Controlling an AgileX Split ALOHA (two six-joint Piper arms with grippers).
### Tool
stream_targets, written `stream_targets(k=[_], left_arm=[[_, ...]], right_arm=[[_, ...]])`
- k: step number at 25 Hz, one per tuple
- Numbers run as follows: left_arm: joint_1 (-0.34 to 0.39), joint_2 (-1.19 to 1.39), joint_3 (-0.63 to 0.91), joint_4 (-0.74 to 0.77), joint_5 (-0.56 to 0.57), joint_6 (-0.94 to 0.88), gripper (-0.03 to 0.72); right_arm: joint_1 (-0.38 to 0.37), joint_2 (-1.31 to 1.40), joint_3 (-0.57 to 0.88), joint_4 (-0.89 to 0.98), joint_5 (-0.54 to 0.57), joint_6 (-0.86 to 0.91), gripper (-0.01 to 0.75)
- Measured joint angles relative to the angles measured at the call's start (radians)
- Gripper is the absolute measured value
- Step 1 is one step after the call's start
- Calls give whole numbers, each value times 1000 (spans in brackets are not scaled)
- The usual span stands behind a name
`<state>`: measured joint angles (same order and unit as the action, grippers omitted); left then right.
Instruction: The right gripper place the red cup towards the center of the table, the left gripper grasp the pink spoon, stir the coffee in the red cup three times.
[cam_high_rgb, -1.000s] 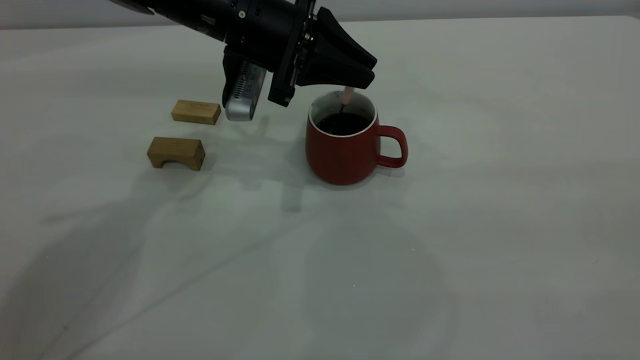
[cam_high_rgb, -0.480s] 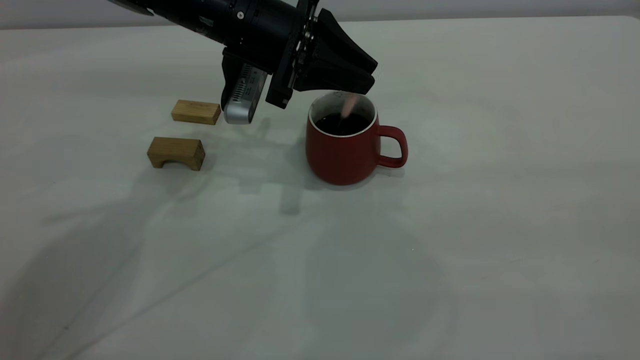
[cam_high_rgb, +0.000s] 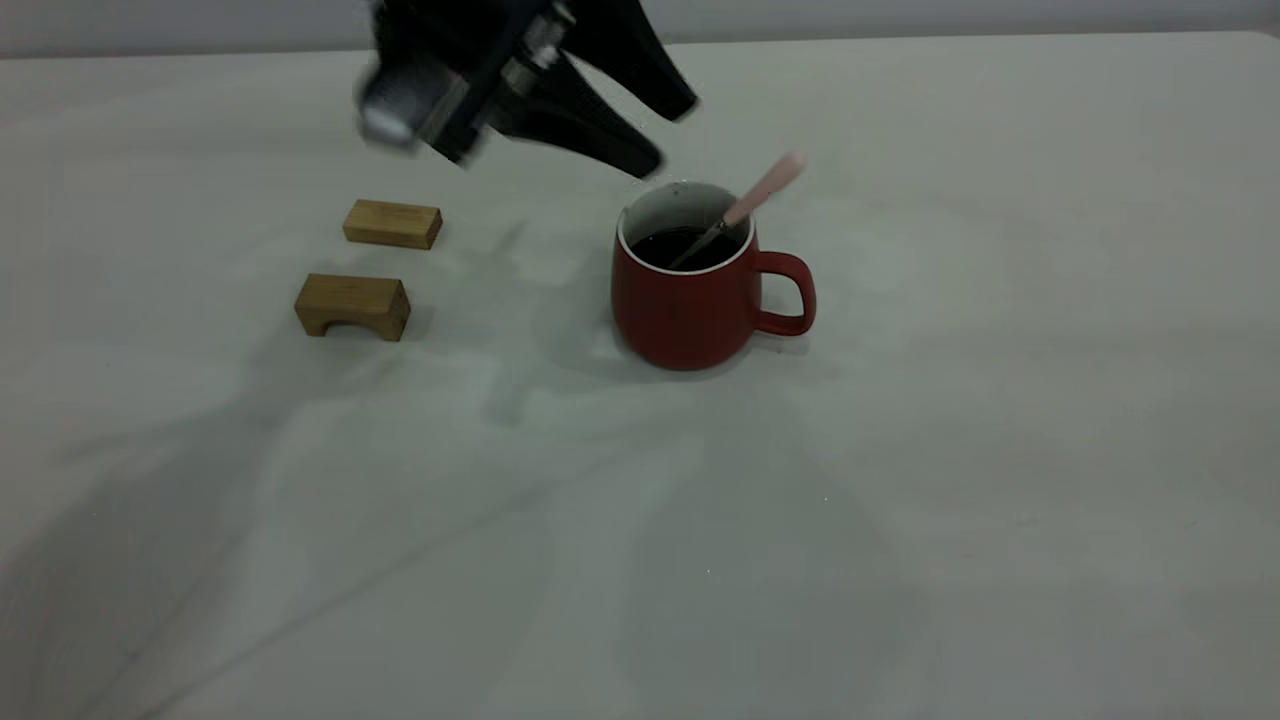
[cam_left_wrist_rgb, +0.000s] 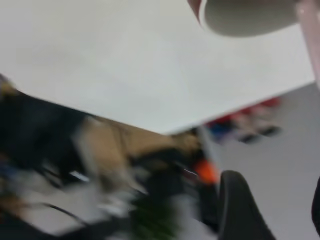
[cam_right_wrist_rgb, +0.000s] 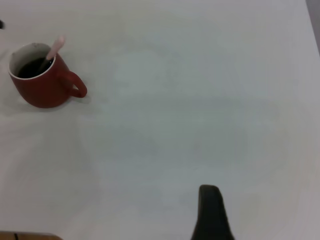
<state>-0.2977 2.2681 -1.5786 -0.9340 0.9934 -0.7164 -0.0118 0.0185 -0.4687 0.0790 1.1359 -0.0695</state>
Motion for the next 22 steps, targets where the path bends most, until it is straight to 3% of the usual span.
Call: stream_targets(k=[5,8,13,17,22], left_arm=[[0,-140,-60,379,102,67,432],[0,-235,-74,615,175,237,432],[0,-390,-75,918,175,473,432],[0,-483,-49,991,175,626,432],[0,-635,133,992,175,648,432]], right_arm=[[0,0,0,0,0,0,587],[0,0,0,0,0,0,587],[0,0,0,0,0,0,587],[0,0,0,0,0,0,587],[0,0,0,0,0,0,587]])
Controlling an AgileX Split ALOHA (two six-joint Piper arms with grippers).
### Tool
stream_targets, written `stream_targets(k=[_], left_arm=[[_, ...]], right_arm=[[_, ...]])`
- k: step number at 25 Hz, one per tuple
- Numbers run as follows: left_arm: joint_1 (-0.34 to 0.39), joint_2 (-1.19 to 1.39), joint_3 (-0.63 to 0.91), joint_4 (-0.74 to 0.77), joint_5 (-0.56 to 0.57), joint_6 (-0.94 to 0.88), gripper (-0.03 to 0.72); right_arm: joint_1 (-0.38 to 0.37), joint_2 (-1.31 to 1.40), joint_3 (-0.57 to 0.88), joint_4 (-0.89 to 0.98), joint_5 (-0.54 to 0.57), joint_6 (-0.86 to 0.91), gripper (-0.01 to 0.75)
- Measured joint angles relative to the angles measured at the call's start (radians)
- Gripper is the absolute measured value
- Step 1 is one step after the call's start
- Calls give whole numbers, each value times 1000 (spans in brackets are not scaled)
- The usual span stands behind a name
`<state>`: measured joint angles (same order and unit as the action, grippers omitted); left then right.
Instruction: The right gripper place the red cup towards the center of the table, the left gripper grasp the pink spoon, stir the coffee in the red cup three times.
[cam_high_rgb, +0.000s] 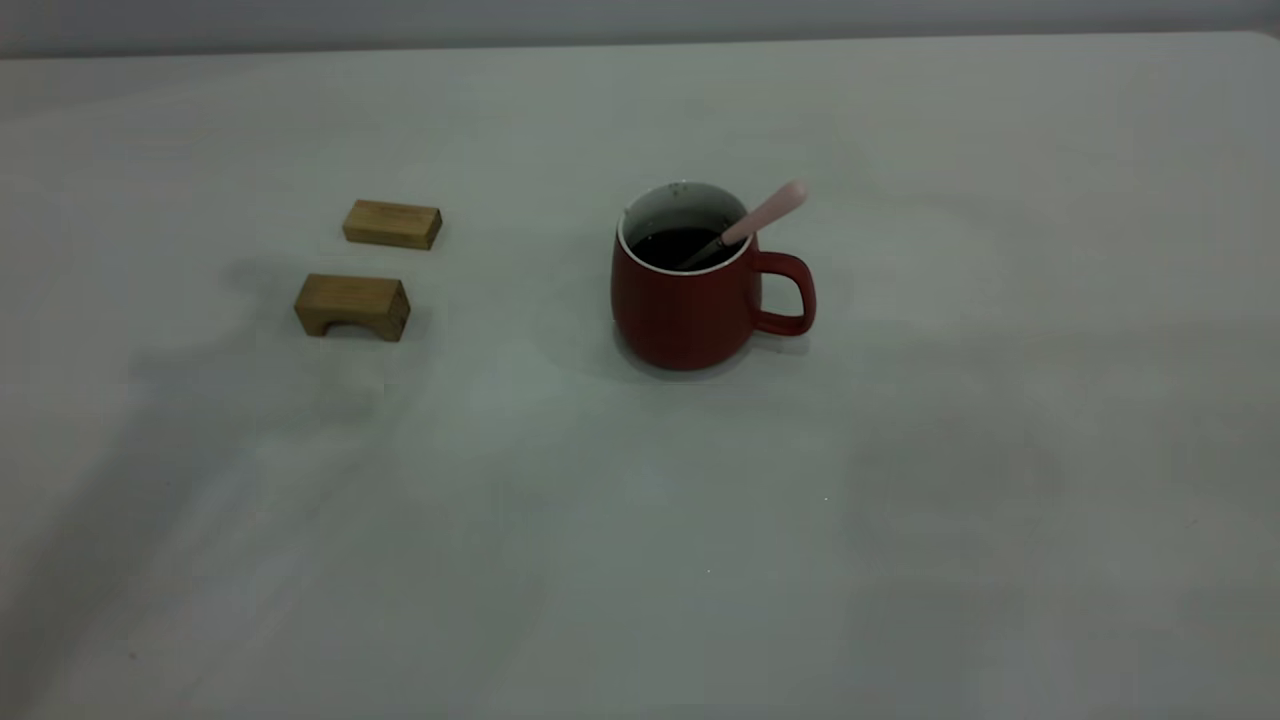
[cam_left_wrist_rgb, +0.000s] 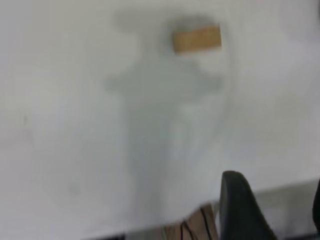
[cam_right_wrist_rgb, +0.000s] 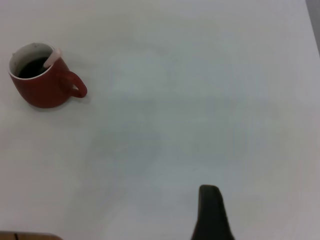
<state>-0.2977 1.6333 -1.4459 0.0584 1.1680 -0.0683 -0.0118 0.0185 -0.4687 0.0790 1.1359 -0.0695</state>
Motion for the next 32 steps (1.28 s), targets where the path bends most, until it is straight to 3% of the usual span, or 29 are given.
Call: stream_targets(k=[12,21,32], left_arm=[[10,-583,618,-26,0,-44,432],[201,-1091,806,-6,0,-43,432],[219,-1487,956,22,-30,-42,432]], right_arm=[[0,0,0,0,0,0,587],[0,0,0,0,0,0,587],[0,0,0,0,0,0,587]])
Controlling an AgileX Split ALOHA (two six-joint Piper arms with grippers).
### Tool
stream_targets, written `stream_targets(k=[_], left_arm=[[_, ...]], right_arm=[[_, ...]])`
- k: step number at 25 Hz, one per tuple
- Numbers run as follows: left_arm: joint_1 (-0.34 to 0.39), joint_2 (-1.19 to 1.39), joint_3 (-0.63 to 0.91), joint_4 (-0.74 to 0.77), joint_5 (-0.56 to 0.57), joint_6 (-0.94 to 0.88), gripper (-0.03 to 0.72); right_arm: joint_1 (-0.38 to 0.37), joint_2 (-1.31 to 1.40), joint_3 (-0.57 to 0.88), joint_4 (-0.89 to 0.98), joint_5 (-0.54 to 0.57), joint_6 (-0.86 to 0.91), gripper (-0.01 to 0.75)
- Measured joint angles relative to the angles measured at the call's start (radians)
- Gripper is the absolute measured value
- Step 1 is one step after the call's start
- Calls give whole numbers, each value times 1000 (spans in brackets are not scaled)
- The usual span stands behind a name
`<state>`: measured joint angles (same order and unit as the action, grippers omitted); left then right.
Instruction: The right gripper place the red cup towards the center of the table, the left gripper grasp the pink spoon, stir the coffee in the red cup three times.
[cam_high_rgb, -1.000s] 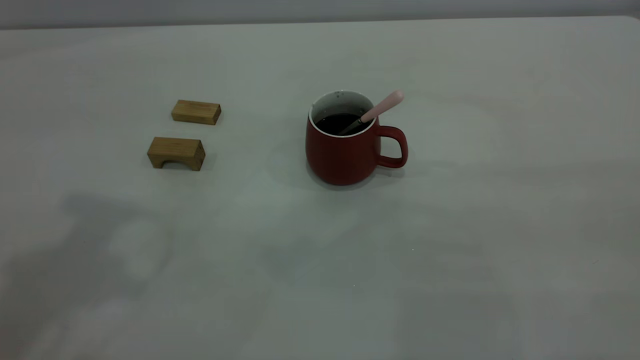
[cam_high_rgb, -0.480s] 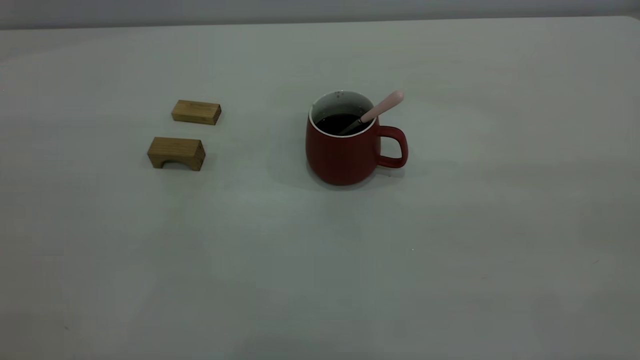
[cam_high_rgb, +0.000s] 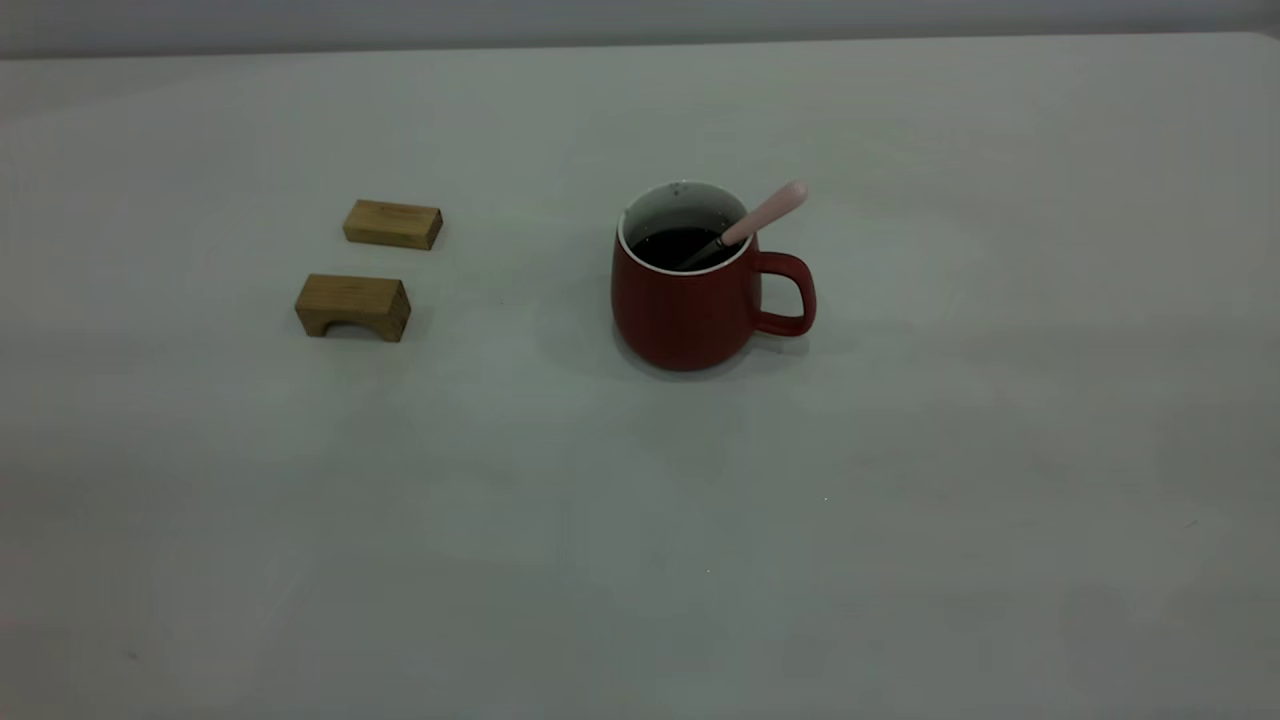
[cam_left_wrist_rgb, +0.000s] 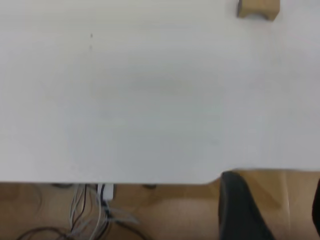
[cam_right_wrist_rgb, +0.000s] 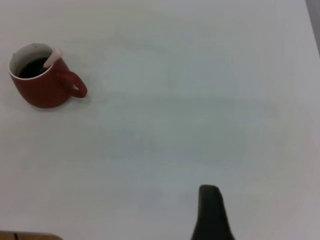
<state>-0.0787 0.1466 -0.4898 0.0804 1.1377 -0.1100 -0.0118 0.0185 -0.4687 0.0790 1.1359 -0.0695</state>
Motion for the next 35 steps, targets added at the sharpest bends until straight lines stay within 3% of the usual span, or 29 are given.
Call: stream_targets(k=[12,35], left_arm=[[11,-160,3,-4,-4,17,432],[29,-165,3,-14,-4,31,432]], right_arm=[[0,0,0,0,0,0,587],[0,0,0,0,0,0,587]])
